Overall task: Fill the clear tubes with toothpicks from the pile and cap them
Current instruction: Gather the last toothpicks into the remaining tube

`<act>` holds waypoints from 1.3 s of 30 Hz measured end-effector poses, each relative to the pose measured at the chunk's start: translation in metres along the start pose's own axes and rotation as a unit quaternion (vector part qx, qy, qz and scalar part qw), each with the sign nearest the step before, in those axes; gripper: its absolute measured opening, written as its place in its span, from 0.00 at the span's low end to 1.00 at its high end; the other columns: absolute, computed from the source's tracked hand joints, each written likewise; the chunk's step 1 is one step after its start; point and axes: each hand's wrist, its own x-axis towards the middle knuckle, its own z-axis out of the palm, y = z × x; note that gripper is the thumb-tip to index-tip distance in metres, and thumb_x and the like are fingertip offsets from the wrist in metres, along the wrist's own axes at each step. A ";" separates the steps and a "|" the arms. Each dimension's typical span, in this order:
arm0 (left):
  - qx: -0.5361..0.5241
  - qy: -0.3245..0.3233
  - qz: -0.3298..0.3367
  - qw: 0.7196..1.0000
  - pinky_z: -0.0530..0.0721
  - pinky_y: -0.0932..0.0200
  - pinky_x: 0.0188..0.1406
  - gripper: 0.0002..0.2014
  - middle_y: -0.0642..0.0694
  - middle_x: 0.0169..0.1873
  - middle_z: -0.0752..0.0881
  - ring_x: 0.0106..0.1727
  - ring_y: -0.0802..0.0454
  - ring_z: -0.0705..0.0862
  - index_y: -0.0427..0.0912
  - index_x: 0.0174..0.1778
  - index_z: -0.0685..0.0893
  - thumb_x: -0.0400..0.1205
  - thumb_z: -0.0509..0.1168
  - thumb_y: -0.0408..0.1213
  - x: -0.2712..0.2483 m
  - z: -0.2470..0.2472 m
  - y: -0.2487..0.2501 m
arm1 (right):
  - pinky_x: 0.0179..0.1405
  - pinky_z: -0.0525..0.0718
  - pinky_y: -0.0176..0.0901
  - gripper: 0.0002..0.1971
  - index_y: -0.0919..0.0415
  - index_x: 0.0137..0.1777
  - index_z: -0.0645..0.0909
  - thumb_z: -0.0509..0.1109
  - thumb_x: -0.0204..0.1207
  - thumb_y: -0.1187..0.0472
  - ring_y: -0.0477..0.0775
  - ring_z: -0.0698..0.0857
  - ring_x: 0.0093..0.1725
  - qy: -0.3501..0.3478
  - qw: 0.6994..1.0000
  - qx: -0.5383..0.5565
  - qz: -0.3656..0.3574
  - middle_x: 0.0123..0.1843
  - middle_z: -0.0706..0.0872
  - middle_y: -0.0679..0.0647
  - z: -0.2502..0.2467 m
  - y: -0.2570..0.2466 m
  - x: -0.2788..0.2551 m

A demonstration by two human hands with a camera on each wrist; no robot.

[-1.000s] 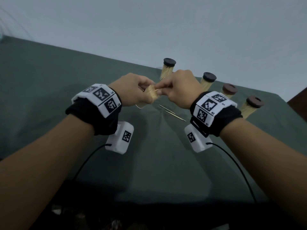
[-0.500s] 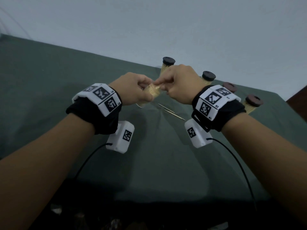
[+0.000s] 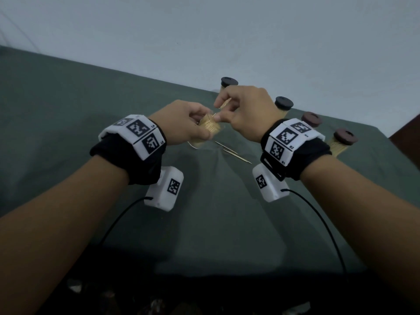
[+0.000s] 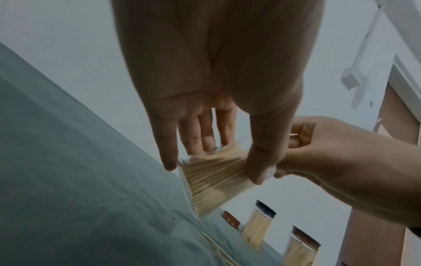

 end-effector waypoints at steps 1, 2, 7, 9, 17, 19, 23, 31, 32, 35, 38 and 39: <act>-0.003 -0.001 0.001 1.000 0.83 0.55 0.65 0.24 0.53 0.54 0.89 0.54 0.59 0.88 0.50 0.64 0.83 0.72 0.78 0.35 0.000 0.001 0.000 | 0.40 0.77 0.24 0.04 0.51 0.45 0.84 0.77 0.73 0.58 0.43 0.86 0.38 0.002 1.000 -0.004 -0.006 0.36 0.89 0.45 0.001 0.000 -0.001; -0.004 -0.003 0.000 1.000 0.83 0.55 0.65 0.24 0.53 0.53 0.89 0.54 0.59 0.88 0.51 0.64 0.83 0.72 0.78 0.35 0.000 0.003 0.000 | 0.41 0.78 0.27 0.02 0.51 0.45 0.84 0.74 0.75 0.58 0.44 0.87 0.39 0.010 1.000 -0.001 -0.013 0.36 0.90 0.46 0.002 0.001 -0.002; 0.012 0.003 -0.011 1.000 0.82 0.53 0.67 0.26 0.52 0.54 0.89 0.54 0.57 0.88 0.48 0.67 0.84 0.71 0.78 0.36 0.003 0.002 -0.004 | 0.43 0.78 0.28 0.01 0.53 0.45 0.85 0.73 0.77 0.59 0.38 0.83 0.37 0.062 0.998 0.005 0.013 0.37 0.87 0.41 -0.004 0.011 -0.008; 0.024 0.008 -0.015 1.000 0.82 0.54 0.66 0.27 0.53 0.54 0.89 0.54 0.58 0.87 0.49 0.68 0.83 0.71 0.78 0.37 0.003 -0.001 -0.005 | 0.49 0.79 0.32 0.05 0.51 0.49 0.87 0.77 0.74 0.56 0.40 0.82 0.42 -0.029 0.995 -0.061 0.077 0.43 0.86 0.42 -0.010 0.020 -0.011; 0.054 0.017 -0.012 0.998 0.81 0.60 0.65 0.27 0.55 0.53 0.87 0.51 0.61 0.85 0.50 0.68 0.83 0.72 0.77 0.38 0.003 -0.001 -0.003 | 0.33 0.77 0.34 0.06 0.50 0.41 0.91 0.81 0.67 0.51 0.43 0.85 0.41 -0.234 0.932 -0.212 0.177 0.36 0.88 0.43 -0.002 0.040 -0.023; 0.057 0.014 -0.011 0.998 0.81 0.59 0.65 0.27 0.54 0.54 0.88 0.53 0.59 0.86 0.50 0.68 0.83 0.72 0.78 0.39 0.004 0.000 -0.003 | 0.34 0.76 0.32 0.03 0.49 0.42 0.91 0.79 0.70 0.53 0.43 0.85 0.43 -0.229 0.939 -0.199 0.160 0.37 0.88 0.41 0.002 0.038 -0.022; 0.072 0.014 -0.014 0.997 0.81 0.56 0.67 0.28 0.55 0.56 0.88 0.56 0.58 0.86 0.52 0.69 0.83 0.71 0.78 0.41 0.004 -0.001 -0.006 | 0.43 0.80 0.36 0.06 0.50 0.44 0.90 0.80 0.68 0.53 0.46 0.86 0.46 -0.193 0.950 -0.189 0.156 0.42 0.89 0.45 0.015 0.035 -0.015; 0.086 0.018 -0.019 0.996 0.81 0.55 0.67 0.28 0.55 0.56 0.87 0.56 0.58 0.85 0.53 0.68 0.83 0.71 0.78 0.42 0.004 -0.004 -0.006 | 0.44 0.85 0.44 0.03 0.51 0.38 0.87 0.75 0.73 0.57 0.55 0.87 0.44 -0.174 0.950 -0.215 0.145 0.44 0.89 0.53 0.026 0.032 -0.004; 0.088 0.017 -0.020 0.996 0.81 0.54 0.67 0.28 0.55 0.56 0.87 0.56 0.58 0.85 0.53 0.69 0.83 0.71 0.78 0.42 0.004 -0.004 -0.006 | 0.44 0.86 0.46 0.03 0.53 0.39 0.86 0.74 0.73 0.57 0.57 0.87 0.44 -0.175 0.948 -0.223 0.146 0.44 0.88 0.54 0.027 0.032 -0.004; 0.099 0.018 -0.020 0.995 0.81 0.55 0.66 0.29 0.56 0.55 0.87 0.55 0.58 0.85 0.53 0.69 0.82 0.71 0.78 0.43 0.004 -0.005 -0.007 | 0.47 0.88 0.51 0.05 0.56 0.44 0.87 0.70 0.75 0.58 0.58 0.87 0.44 -0.197 0.940 -0.241 0.142 0.44 0.88 0.55 0.029 0.032 -0.004; 0.110 0.023 -0.024 0.993 0.81 0.55 0.66 0.29 0.55 0.56 0.87 0.55 0.57 0.85 0.53 0.70 0.82 0.71 0.78 0.43 0.006 -0.004 -0.009 | 0.48 0.87 0.49 0.08 0.57 0.45 0.86 0.66 0.77 0.57 0.57 0.86 0.46 -0.203 0.941 -0.233 0.138 0.46 0.88 0.55 0.027 0.034 -0.006; 0.113 0.026 -0.026 0.993 0.81 0.55 0.66 0.29 0.55 0.56 0.87 0.56 0.57 0.85 0.53 0.70 0.82 0.71 0.78 0.43 0.007 -0.004 -0.009 | 0.48 0.85 0.46 0.08 0.58 0.45 0.86 0.65 0.78 0.58 0.55 0.85 0.47 -0.194 0.947 -0.218 0.134 0.46 0.88 0.53 0.024 0.036 -0.006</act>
